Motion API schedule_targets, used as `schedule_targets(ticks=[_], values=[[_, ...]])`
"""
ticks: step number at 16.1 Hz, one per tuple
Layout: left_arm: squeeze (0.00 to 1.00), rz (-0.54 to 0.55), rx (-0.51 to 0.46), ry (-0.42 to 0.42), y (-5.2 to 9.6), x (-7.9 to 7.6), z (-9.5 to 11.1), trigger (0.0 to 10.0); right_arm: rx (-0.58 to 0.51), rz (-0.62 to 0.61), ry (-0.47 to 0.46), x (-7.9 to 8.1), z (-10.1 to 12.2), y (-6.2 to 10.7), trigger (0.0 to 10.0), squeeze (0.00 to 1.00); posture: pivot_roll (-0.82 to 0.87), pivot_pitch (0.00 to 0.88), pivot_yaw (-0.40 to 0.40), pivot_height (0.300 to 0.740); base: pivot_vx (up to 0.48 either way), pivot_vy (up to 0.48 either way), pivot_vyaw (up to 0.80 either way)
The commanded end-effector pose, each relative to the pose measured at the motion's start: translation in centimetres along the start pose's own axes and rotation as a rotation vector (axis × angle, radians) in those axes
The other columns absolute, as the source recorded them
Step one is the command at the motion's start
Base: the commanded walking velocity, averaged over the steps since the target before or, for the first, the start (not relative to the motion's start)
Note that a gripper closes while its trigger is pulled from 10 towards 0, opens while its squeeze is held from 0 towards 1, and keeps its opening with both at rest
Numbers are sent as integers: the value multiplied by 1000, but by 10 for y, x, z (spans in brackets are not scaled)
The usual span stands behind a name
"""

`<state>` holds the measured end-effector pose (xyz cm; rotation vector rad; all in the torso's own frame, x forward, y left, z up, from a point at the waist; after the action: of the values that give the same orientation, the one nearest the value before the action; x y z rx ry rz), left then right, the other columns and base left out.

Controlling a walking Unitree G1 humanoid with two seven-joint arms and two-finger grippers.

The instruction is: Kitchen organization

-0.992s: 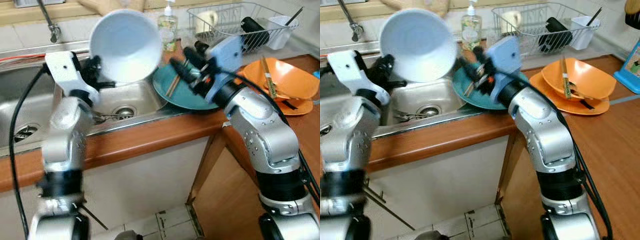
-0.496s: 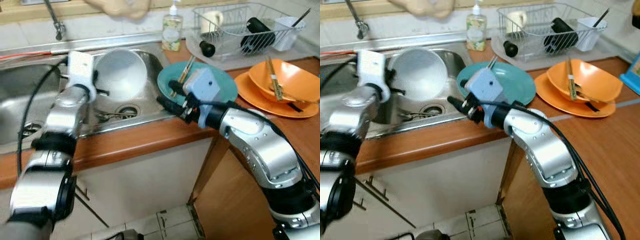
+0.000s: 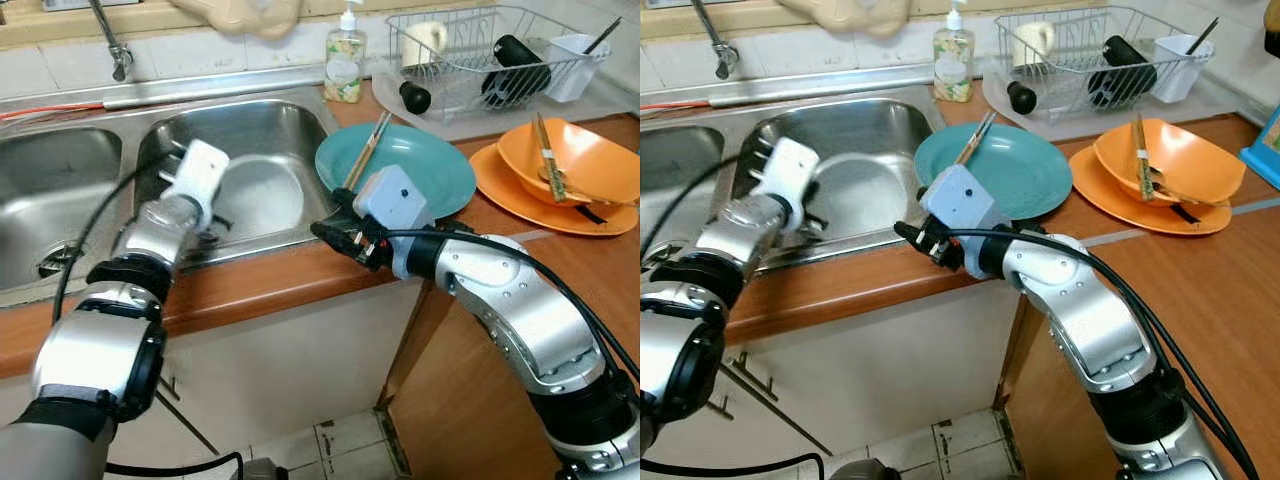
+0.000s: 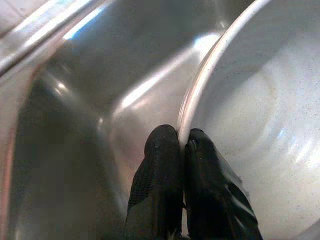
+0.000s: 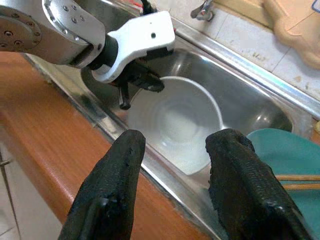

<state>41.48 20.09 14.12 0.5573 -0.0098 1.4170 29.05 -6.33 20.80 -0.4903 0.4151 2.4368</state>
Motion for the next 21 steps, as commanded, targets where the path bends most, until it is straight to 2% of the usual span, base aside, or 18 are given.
schedule_targets(ticks=[1, 5, 6, 7, 8, 14, 15, 17, 18, 19, 21], values=[[0, -19, -40, -51, -1, -1, 16, 9922, 7, 11, 12, 4, 1, 2, 10000, 0, -54, 0, 81, 740, 0, 0, 0], [0, -60, -5, -100, -2, -9, 9, 10000, 23, 19, 22, 5, -2, 1, 10000, 0, -55, 0, 81, 740, 0, 0, 0], [55, -66, 0, -112, -2, -10, 8, 10000, 26, 22, 23, 6, -2, 1, 10000, 0, -55, 0, 80, 740, 0, 0, 0], [910, -72, 5, -113, -2, -11, 7, 10000, 29, 23, 23, 6, -3, 1, 10000, 0, -54, 0, 81, 740, 0, 0, 0], [1000, -74, 7, -113, -2, -11, 6, 10000, 32, 23, 24, 6, -3, 1, 10000, 0, -53, 0, 80, 740, 0, 0, 0], [1000, -78, 1, -99, -2, -10, 4, 10000, 41, 25, 24, 7, -6, -2, 10000, 0, -49, 0, 80, 740, 0, 0, 0], [973, -72, -13, -96, -1, -8, 5, 10000, 42, 21, 23, 7, -6, -2, 10000, 0, -50, 0, 82, 740, 0, 0, 0], [753, -65, -39, -77, -1, -5, 5, 10000, 48, 8, 15, 6, -8, -2, 10000, 0, -49, 0, 83, 740, 0, 0, 0], [573, -64, -63, -58, 0, -4, 6, 10000, 51, -3, 2, 5, -9, -1, 10000, 0, -50, 0, 83, 740, 0, 0, 0], [0, -69, -123, -6, 1, -4, 11, 10000, 59, -31, -9, 1, -10, -2, 10000, 0, -48, 0, 83, 740, 0, 0, 0], [0, -84, -251, 151, 5, -4, 21, 10000, 70, -114, -43, -11, -13, -3, 10000, 0, -46, 0, 80, 740, 0, 0, 0]])
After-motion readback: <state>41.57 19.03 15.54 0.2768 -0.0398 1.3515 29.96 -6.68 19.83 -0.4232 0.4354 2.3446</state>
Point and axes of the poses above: a point about 5 cm out from each wrist's last joint towards the gripper, its own y axis pointing back from the gripper into the wrist, its own z axis along the axis of the wrist's last joint, x = y × z, the point moved 2 cm from there along -y, pointing out of the wrist towards the gripper, and after that the axes turned 7 degrees about y, right-handed, at the moved point
